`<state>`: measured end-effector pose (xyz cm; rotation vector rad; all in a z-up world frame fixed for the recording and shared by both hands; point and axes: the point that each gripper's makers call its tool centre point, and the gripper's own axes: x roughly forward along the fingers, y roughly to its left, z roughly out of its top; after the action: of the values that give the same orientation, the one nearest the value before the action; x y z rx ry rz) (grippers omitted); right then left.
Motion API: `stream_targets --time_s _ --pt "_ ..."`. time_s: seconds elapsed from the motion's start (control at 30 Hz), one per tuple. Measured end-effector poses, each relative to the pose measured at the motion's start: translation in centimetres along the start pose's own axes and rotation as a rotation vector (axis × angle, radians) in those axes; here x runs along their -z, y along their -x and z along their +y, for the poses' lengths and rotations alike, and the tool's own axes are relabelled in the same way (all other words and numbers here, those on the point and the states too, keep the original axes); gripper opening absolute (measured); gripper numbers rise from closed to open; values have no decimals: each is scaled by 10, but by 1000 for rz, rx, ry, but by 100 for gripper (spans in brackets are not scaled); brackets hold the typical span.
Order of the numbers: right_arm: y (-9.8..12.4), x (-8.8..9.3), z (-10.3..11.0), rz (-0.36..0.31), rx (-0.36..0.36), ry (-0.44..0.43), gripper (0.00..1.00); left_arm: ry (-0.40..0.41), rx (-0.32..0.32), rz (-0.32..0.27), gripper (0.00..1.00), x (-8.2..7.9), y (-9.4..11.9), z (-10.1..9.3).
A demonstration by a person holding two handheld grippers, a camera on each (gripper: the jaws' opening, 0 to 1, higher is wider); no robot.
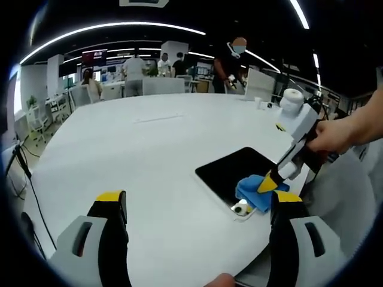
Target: Wipe the mirror surface with the cleaning cloth until all visible marks leave the cleaned area.
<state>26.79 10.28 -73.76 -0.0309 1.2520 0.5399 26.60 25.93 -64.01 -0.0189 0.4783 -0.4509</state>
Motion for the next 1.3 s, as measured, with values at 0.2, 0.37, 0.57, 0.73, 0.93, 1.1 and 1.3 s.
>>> stream_targets --time_s 0.2,0.37,0.57,0.73,0.93,1.1,1.3 --pt "-1 1 2 -6 -3 10 1 3 -10 -5 99 -2 -1 2" --pt "-1 1 3 -12 -16 57 1 -16 -21 -3 99 0 0 3" --pt "1 2 2 -21 -22 46 1 -9 -11 -11 99 -1 -2 0" --pt "4 2 -4 -29 -19 36 1 15 4 -36 99 -9 -4 -9" --pt "7 3 -13 -26 -11 28 1 -4 14 -30 99 -8 -3 -15" --pt "9 3 -22 -30 -4 19 1 1 5 -25 99 -4 1 -15" --pt "11 5 -30 -34 -1 20 1 0 -10 -30 99 -6 4 -16"
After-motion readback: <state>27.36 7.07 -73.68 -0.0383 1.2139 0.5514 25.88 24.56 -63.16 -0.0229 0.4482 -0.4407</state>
